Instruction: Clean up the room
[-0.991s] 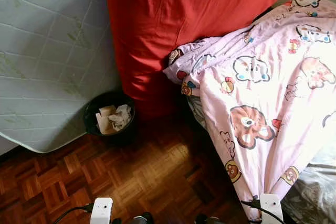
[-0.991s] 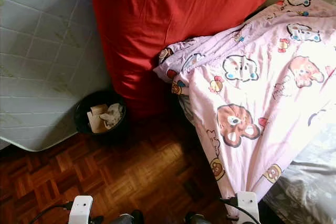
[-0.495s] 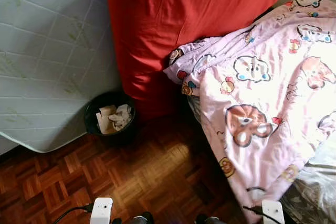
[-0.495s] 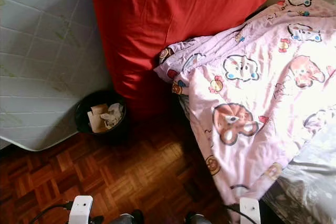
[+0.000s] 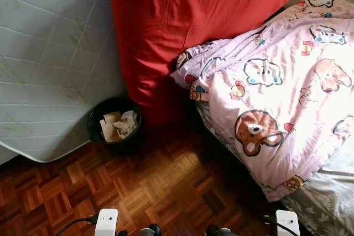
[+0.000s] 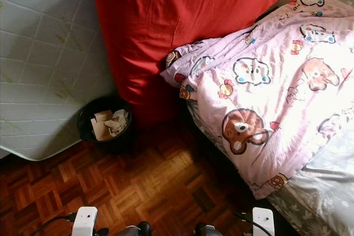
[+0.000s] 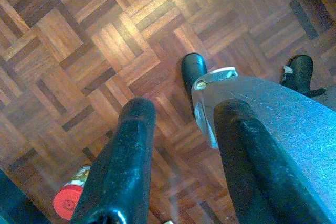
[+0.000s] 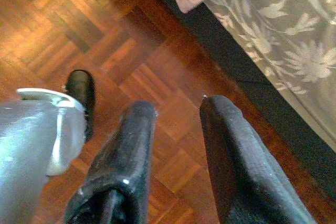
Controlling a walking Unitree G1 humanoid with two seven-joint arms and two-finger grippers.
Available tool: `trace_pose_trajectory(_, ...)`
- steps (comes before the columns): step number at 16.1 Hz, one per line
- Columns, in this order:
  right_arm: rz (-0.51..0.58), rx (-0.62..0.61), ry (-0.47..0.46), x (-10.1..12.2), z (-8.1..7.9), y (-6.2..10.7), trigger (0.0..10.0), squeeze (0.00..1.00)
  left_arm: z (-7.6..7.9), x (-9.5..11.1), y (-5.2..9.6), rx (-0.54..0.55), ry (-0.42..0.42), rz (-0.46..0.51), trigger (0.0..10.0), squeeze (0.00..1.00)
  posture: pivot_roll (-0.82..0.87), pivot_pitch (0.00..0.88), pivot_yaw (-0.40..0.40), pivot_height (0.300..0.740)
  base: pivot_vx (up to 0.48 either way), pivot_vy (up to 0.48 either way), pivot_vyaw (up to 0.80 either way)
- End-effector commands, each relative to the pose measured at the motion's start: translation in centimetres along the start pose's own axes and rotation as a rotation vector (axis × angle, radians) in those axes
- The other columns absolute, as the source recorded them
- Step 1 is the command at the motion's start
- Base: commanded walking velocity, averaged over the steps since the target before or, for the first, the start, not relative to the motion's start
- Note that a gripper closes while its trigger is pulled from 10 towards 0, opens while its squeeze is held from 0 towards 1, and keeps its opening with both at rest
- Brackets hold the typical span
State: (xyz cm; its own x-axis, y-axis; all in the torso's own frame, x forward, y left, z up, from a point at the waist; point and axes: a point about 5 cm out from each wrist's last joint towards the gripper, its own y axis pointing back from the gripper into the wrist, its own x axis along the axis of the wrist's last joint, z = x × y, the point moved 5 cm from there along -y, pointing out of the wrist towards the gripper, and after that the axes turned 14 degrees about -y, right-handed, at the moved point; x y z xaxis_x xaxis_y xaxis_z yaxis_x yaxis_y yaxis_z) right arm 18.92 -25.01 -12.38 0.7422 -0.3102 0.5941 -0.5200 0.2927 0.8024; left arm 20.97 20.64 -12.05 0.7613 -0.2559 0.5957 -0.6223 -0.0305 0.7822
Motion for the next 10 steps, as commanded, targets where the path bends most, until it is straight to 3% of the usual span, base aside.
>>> trace_pose_trajectory(1,-0.045,0.016,-0.016,-1.5,-0.1,0.2,10.0,0.36,0.8,-2.2,0.4,-0.028,-0.019,-0.071,10.0,0.00,0.03,0.231,0.017,0.740,0.000,0.000,0.00)
trace_pose_trajectory(2,-0.046,0.029,-0.021,-1.5,-0.3,0.2,10.0,0.00,0.8,-2.2,0.4,-0.028,-0.020,-0.071,10.0,0.00,0.02,0.232,0.018,0.740,0.000,0.000,0.00)
trace_pose_trajectory(10,-0.061,0.142,-0.021,-1.9,-2.4,0.4,10.0,0.00,0.9,-2.1,0.4,-0.033,-0.020,-0.069,10.0,0.00,0.02,0.224,0.012,0.740,0.000,0.000,0.00)
